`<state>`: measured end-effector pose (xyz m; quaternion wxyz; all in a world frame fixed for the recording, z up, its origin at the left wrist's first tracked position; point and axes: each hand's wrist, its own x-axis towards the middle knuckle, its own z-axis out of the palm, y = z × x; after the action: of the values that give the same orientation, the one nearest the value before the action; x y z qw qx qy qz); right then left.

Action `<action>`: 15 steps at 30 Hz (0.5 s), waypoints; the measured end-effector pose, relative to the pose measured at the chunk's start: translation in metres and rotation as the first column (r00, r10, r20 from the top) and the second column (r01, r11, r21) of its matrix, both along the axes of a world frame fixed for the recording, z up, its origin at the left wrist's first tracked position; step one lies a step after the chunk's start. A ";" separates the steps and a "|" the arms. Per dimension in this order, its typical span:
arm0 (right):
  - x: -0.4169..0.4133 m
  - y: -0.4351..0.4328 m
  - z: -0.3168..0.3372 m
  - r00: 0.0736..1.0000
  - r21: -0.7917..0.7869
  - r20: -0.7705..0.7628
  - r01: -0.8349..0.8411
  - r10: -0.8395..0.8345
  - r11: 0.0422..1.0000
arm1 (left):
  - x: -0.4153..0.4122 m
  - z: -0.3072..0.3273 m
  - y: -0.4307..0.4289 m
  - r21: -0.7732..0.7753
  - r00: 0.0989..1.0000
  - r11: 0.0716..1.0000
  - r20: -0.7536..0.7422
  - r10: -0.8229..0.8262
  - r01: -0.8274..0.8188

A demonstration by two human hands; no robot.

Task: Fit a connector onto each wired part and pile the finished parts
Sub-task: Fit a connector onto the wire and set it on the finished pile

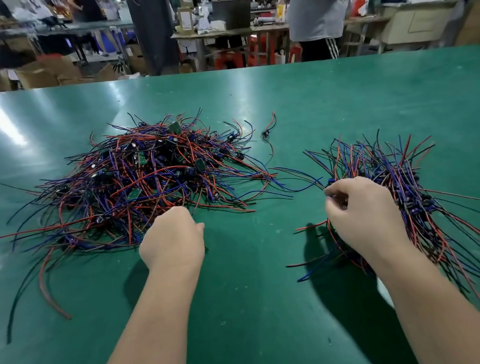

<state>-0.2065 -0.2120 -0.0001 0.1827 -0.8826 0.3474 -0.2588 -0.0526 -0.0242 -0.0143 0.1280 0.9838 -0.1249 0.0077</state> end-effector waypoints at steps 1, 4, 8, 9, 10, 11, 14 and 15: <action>0.001 0.001 0.000 1.000 -0.008 0.016 -0.014 0.014 1.000 | -0.001 0.000 -0.002 0.013 1.000 1.000 0.005 -0.003 0.003; 0.002 0.003 -0.003 0.994 -0.046 0.083 -0.066 0.069 0.997 | 0.000 0.001 -0.001 -0.012 0.999 1.000 -0.039 0.006 -0.007; 0.007 0.008 -0.006 0.976 -0.069 0.152 -0.149 0.158 0.986 | -0.004 0.004 0.005 -0.103 0.969 0.990 -0.220 -0.113 0.092; 0.008 0.010 -0.007 0.970 -0.075 0.165 -0.168 0.178 0.983 | -0.008 0.004 0.005 -0.150 0.935 0.976 -0.294 -0.197 0.159; 0.010 0.011 -0.008 0.965 -0.077 0.175 -0.184 0.195 0.980 | -0.014 0.006 0.003 -0.196 0.885 0.955 -0.372 -0.282 0.222; 0.011 0.012 -0.009 0.961 -0.076 0.181 -0.198 0.209 0.977 | -0.020 0.007 0.002 -0.226 0.830 0.936 -0.437 -0.346 0.272; 0.011 0.013 -0.011 0.952 -0.052 0.179 -0.243 0.249 0.969 | -0.029 0.008 -0.004 -0.193 0.886 0.934 -0.304 -0.349 0.302; 0.011 0.012 -0.011 0.949 -0.045 0.178 -0.256 0.260 0.966 | -0.028 0.008 -0.006 -0.186 0.945 0.950 -0.167 -0.283 0.251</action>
<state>-0.1957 -0.1997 -0.0112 0.2363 -0.8949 0.2083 -0.3162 -0.0809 -0.0297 -0.0066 0.2189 0.9402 -0.2434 -0.0943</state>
